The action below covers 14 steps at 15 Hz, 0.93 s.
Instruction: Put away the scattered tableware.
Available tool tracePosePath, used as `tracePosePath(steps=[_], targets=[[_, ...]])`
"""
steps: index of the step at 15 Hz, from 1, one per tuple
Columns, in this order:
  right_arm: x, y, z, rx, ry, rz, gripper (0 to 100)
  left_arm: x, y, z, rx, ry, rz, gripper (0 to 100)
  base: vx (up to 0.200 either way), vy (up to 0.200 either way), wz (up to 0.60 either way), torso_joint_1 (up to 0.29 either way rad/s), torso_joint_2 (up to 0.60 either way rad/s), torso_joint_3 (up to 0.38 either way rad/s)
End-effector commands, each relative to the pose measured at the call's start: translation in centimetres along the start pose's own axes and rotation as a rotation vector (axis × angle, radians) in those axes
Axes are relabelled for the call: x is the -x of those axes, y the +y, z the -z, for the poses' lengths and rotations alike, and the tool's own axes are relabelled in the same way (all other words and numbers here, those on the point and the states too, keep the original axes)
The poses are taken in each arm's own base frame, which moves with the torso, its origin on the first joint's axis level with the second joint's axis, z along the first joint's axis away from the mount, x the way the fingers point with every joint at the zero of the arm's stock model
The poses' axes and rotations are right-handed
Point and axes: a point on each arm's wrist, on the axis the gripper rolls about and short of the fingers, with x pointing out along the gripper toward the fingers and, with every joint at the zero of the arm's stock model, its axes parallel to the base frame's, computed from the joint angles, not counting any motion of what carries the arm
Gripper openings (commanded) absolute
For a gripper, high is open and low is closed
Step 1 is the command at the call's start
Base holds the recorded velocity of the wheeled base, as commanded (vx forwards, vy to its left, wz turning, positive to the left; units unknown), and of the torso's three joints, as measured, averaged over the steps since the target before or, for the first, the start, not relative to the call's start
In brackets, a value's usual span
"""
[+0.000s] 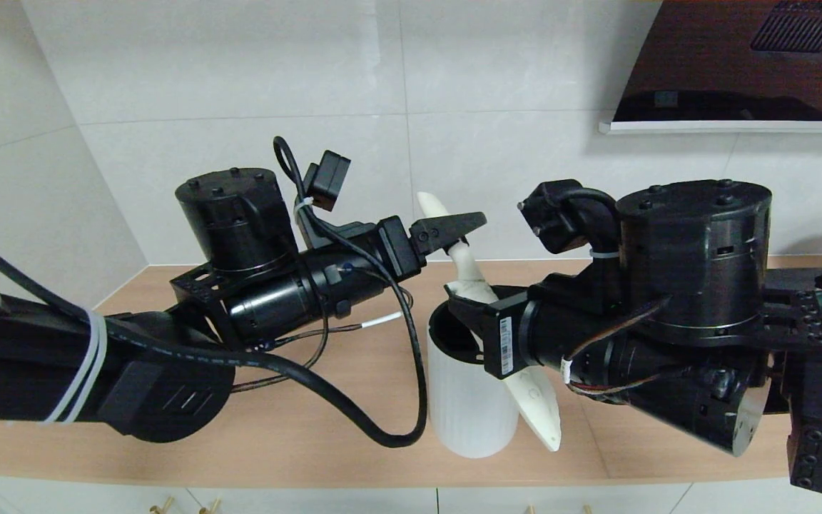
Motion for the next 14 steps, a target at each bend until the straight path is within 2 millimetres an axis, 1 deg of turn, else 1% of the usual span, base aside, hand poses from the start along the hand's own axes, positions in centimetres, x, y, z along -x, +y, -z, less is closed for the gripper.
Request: tracePosePath(steps=[1, 3, 9, 10, 14], targets=[[-0.53, 0.05, 0.45, 0.005, 0.015, 0.005, 0, -0.39, -0.10, 0.51, 0.004, 0.014, 0.007, 100, 0.000, 0.000, 0.00, 0.000, 0.00, 0.000], [-0.73, 0.14, 0.58, 0.004, 0.016, 0.004, 0, -0.51, -0.33, 0.70, 0.006, 0.018, 0.011, 100, 0.000, 0.000, 0.00, 0.000, 0.00, 0.000], [-0.47, 0.09, 0.42, 0.001, 0.011, 0.003, 0, -0.75, -0.28, 0.58, 0.004, 0.009, 0.009, 100, 0.000, 0.000, 0.00, 0.000, 0.00, 0.000], [-0.47, 0.09, 0.42, 0.001, 0.011, 0.003, 0, -0.81, -0.27, 0.56, 0.004, 0.009, 0.009, 0, 0.000, 0.000, 0.00, 0.000, 0.00, 0.000], [-0.34, 0.07, 0.29, -0.001, 0.006, 0.002, 0, -0.83, -0.21, 0.53, 0.004, 0.009, 0.009, 0, 0.000, 0.000, 0.00, 0.000, 0.00, 0.000]])
